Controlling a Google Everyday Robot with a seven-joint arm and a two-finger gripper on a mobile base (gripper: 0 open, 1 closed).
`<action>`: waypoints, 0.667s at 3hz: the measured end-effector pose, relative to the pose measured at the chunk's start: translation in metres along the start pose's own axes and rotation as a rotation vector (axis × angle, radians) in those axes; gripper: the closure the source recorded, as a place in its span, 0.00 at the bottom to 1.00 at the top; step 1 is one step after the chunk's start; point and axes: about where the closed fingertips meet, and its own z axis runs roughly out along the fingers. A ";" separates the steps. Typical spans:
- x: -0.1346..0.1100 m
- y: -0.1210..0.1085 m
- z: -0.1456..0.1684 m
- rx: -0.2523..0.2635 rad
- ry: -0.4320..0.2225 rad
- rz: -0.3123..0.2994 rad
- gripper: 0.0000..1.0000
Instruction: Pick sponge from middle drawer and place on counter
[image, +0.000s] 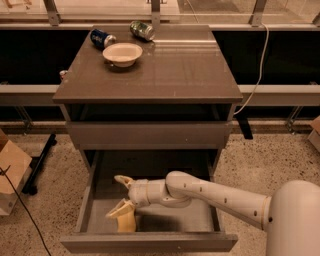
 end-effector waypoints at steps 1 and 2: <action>-0.019 -0.006 0.001 0.042 -0.033 -0.028 0.00; -0.010 -0.021 0.003 0.083 -0.036 -0.011 0.00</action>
Offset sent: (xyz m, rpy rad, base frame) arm 0.0316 -0.0014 0.0081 0.0344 -0.0455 -0.1131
